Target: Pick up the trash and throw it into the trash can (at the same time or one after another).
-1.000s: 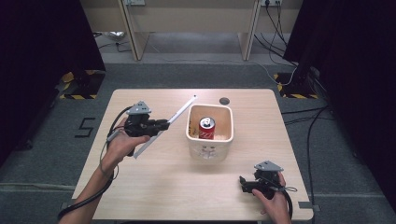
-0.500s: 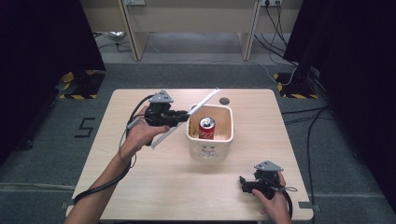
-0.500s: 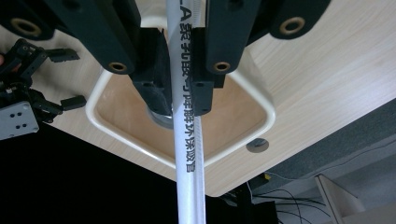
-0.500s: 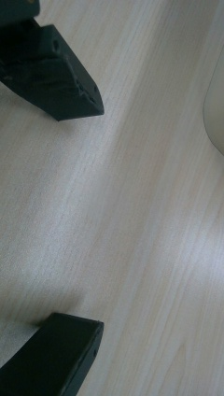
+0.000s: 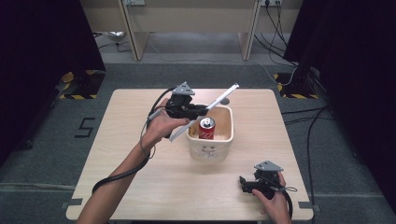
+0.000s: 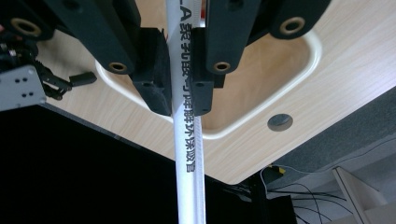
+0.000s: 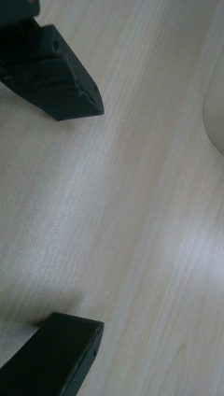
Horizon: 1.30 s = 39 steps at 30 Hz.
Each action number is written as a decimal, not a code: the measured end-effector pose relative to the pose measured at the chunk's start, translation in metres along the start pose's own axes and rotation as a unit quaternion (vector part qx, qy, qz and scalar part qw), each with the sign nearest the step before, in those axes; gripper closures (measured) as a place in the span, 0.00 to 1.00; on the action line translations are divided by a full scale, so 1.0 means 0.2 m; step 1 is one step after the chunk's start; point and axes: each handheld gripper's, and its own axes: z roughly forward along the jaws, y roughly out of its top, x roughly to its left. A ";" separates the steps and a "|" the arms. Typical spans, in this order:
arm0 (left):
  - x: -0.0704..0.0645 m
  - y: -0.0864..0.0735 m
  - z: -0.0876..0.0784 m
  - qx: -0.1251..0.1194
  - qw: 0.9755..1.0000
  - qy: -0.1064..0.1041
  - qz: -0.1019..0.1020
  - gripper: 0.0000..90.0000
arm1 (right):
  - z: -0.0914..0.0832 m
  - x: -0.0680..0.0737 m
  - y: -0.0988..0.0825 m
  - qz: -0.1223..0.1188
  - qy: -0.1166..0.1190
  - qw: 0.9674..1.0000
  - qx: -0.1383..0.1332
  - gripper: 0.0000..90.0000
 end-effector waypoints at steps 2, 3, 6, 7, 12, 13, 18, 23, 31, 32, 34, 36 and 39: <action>-0.01 0.03 0.04 -0.004 1.000 -0.004 -0.001 0.87 | 0.00 0.00 0.00 -0.001 0.000 1.000 0.001 0.01; -0.01 0.04 0.06 -0.005 1.000 -0.006 0.000 0.87 | 0.00 0.00 0.00 -0.001 0.000 1.000 0.001 0.01; -0.02 0.05 0.09 -0.005 1.000 -0.009 0.001 0.87 | 0.00 0.00 0.00 0.000 0.000 1.000 0.001 0.01; -0.03 0.06 0.11 -0.006 1.000 -0.010 0.000 0.87 | 0.00 0.00 0.00 0.000 0.000 1.000 0.001 0.01; -0.05 0.10 0.17 -0.012 1.000 -0.018 -0.001 0.87 | 0.00 0.00 0.00 0.000 0.001 1.000 0.000 0.01; -0.05 0.10 0.19 -0.014 1.000 -0.020 -0.001 0.87 | 0.00 0.00 0.00 0.000 0.000 1.000 0.000 0.01; -0.07 0.13 0.25 -0.016 1.000 -0.022 0.002 0.87 | 0.00 0.00 0.00 -0.001 0.001 1.000 0.001 0.01; -0.06 0.12 0.32 -0.008 1.000 -0.025 0.000 0.87 | 0.00 0.00 0.00 -0.003 0.002 1.000 0.000 0.01; -0.08 0.08 0.41 -0.004 0.999 -0.032 0.017 0.87 | 0.00 0.00 0.00 -0.002 0.004 1.000 0.000 0.01; -0.08 0.08 0.41 -0.004 0.999 -0.032 0.017 0.87 | 0.00 0.00 0.00 -0.002 0.004 1.000 0.000 0.01; -0.09 0.07 0.42 -0.003 0.999 -0.035 0.021 0.87 | 0.00 0.00 0.00 -0.002 0.004 1.000 0.000 0.01; -0.09 0.06 0.42 -0.010 0.999 -0.044 0.027 0.87 | 0.00 0.00 0.00 -0.002 0.004 1.000 0.000 0.01; -0.10 0.05 0.44 -0.003 0.999 -0.043 0.031 0.87 | 0.00 0.00 0.00 -0.002 0.004 1.000 0.000 0.01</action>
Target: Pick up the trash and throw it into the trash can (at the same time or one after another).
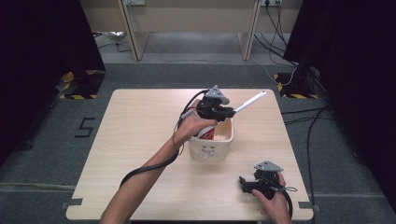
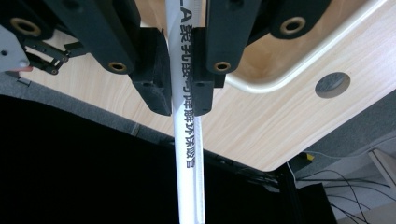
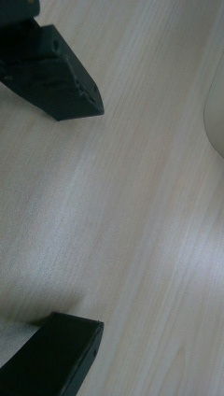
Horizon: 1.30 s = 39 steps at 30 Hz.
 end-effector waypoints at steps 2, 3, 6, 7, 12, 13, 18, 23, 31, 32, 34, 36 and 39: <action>-0.01 0.00 0.01 0.001 1.000 -0.002 0.001 0.87 | 0.00 0.00 0.00 0.000 0.000 1.000 0.000 0.01; -0.02 0.00 0.00 0.002 1.000 -0.003 0.001 0.87 | 0.00 0.00 0.00 0.000 0.000 1.000 0.000 0.01; -0.03 0.00 0.00 0.000 1.000 -0.008 0.005 0.87 | 0.00 0.00 0.00 0.000 0.000 1.000 0.000 0.01; -0.04 0.01 -0.01 -0.003 1.000 -0.010 0.008 0.87 | 0.00 0.00 0.00 0.000 0.000 1.000 0.000 0.01; -0.04 0.02 0.00 -0.004 1.000 -0.011 0.009 0.87 | 0.00 0.00 0.00 0.000 0.000 1.000 0.000 0.01; -0.04 0.02 0.00 -0.006 1.000 -0.009 0.009 0.87 | 0.00 0.00 0.00 0.000 0.000 1.000 0.000 0.01; -0.03 0.02 0.01 -0.015 1.000 -0.005 0.008 0.88 | 0.00 0.00 0.00 -0.001 0.000 1.000 0.000 0.01; -0.04 0.02 0.01 -0.017 1.000 -0.001 0.011 0.87 | 0.00 0.00 0.00 0.000 0.000 1.000 0.000 0.01; -0.06 0.01 0.07 -0.006 1.000 -0.005 0.024 0.87 | 0.00 0.00 0.00 -0.004 0.001 1.000 0.000 0.01; -0.06 0.01 0.07 -0.003 1.000 -0.006 0.022 0.87 | 0.00 0.00 0.00 -0.005 0.005 1.000 -0.001 0.02; -0.07 0.00 0.05 0.001 1.000 -0.007 0.026 0.87 | -0.01 -0.01 0.00 -0.007 0.009 1.000 -0.009 0.09; -0.07 0.00 0.05 0.002 1.000 -0.006 0.027 0.87 | -0.01 -0.01 0.00 -0.004 0.009 1.000 -0.010 0.14; -0.07 0.01 0.04 -0.001 1.000 -0.006 0.028 0.88 | -0.03 -0.05 0.01 0.003 0.008 1.000 -0.020 0.17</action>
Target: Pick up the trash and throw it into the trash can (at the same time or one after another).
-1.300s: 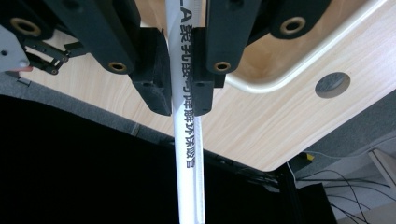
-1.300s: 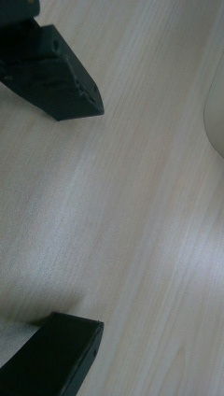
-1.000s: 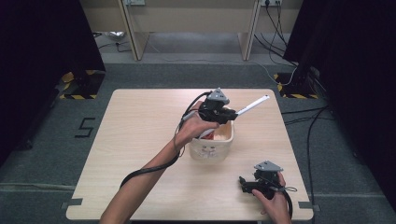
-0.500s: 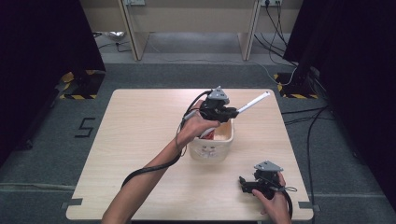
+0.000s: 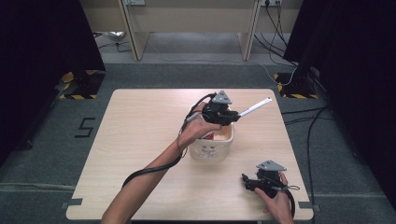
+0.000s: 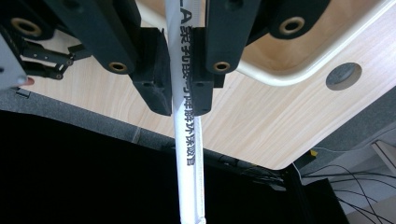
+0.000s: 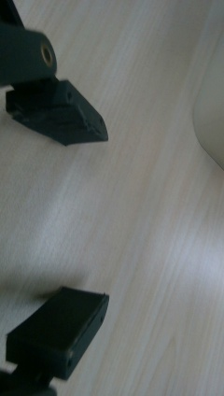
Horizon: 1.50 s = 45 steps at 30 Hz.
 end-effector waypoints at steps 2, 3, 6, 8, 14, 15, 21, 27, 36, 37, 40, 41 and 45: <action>0.00 0.01 0.00 0.001 1.000 -0.002 0.003 0.87 | -0.05 -0.03 0.04 0.016 0.011 0.999 -0.026 0.17; 0.00 0.00 0.01 0.002 1.000 0.000 0.004 0.87 | -0.07 -0.05 0.06 0.022 0.015 0.999 -0.038 0.17; 0.01 0.00 0.01 0.007 1.000 -0.001 0.008 0.87 | -0.12 -0.08 0.12 0.036 0.023 0.997 -0.061 0.17; 0.00 0.00 0.01 0.007 1.000 -0.003 0.009 0.87 | -0.15 -0.11 0.19 0.037 0.021 0.997 -0.072 0.17; -0.01 0.01 -0.01 0.005 1.000 -0.003 0.020 0.87 | -0.20 -0.17 0.38 0.030 0.023 0.995 -0.094 0.17; -0.01 0.01 -0.02 0.002 1.000 -0.003 0.019 0.87 | -0.21 -0.19 0.44 0.039 0.035 0.993 -0.103 0.17; 0.01 -0.01 -0.04 0.001 1.000 0.002 0.020 0.87 | -0.22 -0.24 0.62 0.049 0.036 0.991 -0.117 0.17; 0.00 -0.02 -0.04 0.001 1.000 0.001 0.028 0.87 | -0.20 -0.25 0.74 0.068 0.064 0.987 -0.131 0.18; -0.02 -0.01 -0.06 -0.007 0.999 0.001 0.033 0.87 | -0.18 -0.26 0.91 0.111 0.104 0.975 -0.159 0.23; -0.02 -0.01 -0.06 -0.007 0.999 0.001 0.033 0.87 | -0.17 -0.26 0.92 0.117 0.104 0.975 -0.158 0.23; -0.02 -0.01 -0.06 -0.010 0.999 -0.002 0.036 0.87 | -0.15 -0.26 0.94 0.121 0.102 0.975 -0.155 0.25; -0.02 -0.01 -0.06 -0.009 0.999 0.000 0.038 0.87 | -0.13 -0.25 0.95 0.122 0.103 0.975 -0.152 0.26; -0.02 -0.01 -0.06 -0.003 0.999 0.003 0.038 0.87 | -0.10 -0.24 0.97 0.119 0.104 0.976 -0.148 0.31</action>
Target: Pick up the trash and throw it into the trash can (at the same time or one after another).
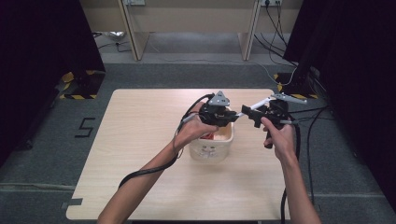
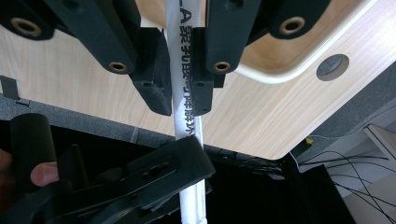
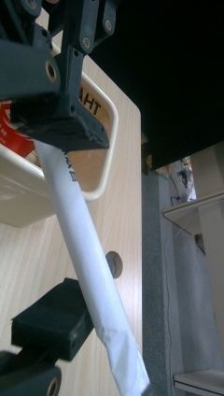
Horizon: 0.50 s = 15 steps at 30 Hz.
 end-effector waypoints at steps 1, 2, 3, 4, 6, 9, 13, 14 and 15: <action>0.00 0.00 0.00 0.000 1.000 0.003 0.000 0.87 | 0.01 0.00 0.00 -0.001 -0.001 1.000 0.000 0.32; 0.00 0.00 0.00 0.000 1.000 0.003 0.000 0.87 | 0.01 0.00 0.00 -0.001 -0.001 1.000 0.000 0.32; 0.00 0.00 0.00 0.000 1.000 0.005 0.000 0.87 | 0.01 0.00 0.00 -0.001 0.000 1.000 -0.002 0.36; 0.01 0.00 0.00 0.001 1.000 0.006 0.000 0.87 | 0.01 0.01 0.01 -0.006 0.002 1.000 -0.007 0.42; 0.01 0.00 0.00 0.002 1.000 0.006 0.001 0.87 | 0.01 0.01 0.01 -0.010 0.004 1.000 -0.011 0.45; 0.02 -0.01 -0.01 0.004 1.000 0.005 0.001 0.87 | 0.00 0.01 0.01 -0.004 0.016 1.000 -0.018 0.52; 0.02 -0.01 -0.01 0.013 1.000 0.000 -0.004 0.83 | 0.01 -0.02 0.01 0.040 0.045 0.998 -0.029 0.61; 0.02 -0.01 -0.01 0.015 1.000 0.000 -0.006 0.80 | 0.01 -0.02 0.01 0.041 0.046 0.998 -0.033 0.62; 0.02 -0.01 -0.01 0.018 1.000 0.001 -0.005 0.78 | 0.01 -0.02 0.01 0.038 0.048 0.997 -0.035 0.63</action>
